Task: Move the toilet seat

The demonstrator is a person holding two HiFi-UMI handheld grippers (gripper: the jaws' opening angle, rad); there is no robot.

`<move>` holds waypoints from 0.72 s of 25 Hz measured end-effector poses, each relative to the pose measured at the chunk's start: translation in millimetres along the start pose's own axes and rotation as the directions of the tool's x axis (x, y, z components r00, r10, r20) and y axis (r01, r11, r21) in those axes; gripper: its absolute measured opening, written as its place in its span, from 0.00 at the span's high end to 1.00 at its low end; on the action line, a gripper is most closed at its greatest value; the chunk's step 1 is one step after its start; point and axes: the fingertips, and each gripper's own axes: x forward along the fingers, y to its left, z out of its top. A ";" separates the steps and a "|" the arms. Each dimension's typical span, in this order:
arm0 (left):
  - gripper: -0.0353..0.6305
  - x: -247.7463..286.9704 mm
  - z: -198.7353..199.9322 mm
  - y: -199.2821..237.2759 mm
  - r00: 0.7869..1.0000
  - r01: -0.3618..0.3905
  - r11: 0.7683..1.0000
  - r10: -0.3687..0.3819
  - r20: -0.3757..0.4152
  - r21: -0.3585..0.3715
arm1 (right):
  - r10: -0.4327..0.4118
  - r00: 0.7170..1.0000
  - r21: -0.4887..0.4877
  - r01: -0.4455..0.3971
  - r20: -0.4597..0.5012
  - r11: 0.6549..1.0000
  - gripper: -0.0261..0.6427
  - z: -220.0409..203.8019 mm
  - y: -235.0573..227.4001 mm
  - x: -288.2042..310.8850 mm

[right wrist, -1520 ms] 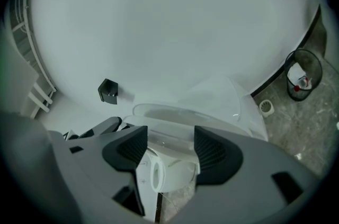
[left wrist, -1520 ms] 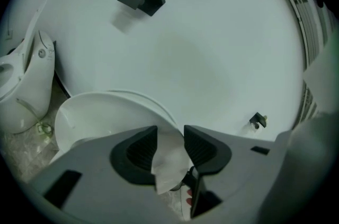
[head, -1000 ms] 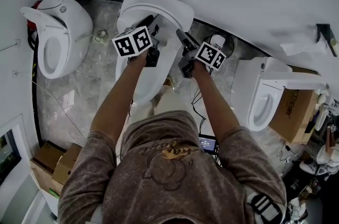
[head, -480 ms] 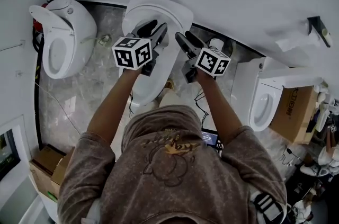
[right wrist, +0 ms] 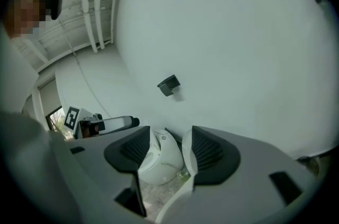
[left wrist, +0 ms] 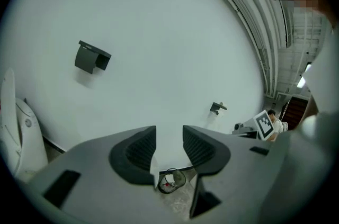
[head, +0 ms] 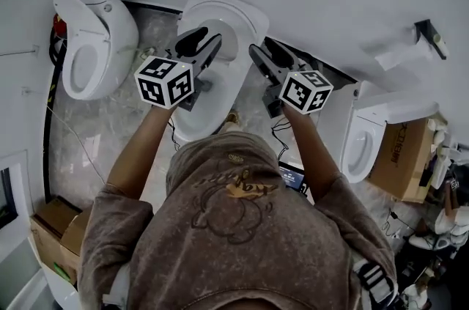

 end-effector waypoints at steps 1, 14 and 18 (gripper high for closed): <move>0.72 -9.6 2.6 -2.6 1.000 -0.004 1.000 0.004 0.006 0.016 | 0.003 1.000 -0.038 -0.003 -0.001 0.999 0.60 1.3 7.7 -4.7; 0.71 -108.7 1.0 -0.8 0.972 -0.169 0.977 0.144 0.183 0.130 | 0.030 0.998 -0.238 -0.014 0.062 0.971 0.71 -6.7 88.4 -41.3; 0.87 -120.1 -2.3 0.1 0.956 -0.196 0.974 0.164 0.242 0.110 | 0.010 0.994 -0.283 0.021 0.107 0.959 0.81 -4.7 91.2 -46.1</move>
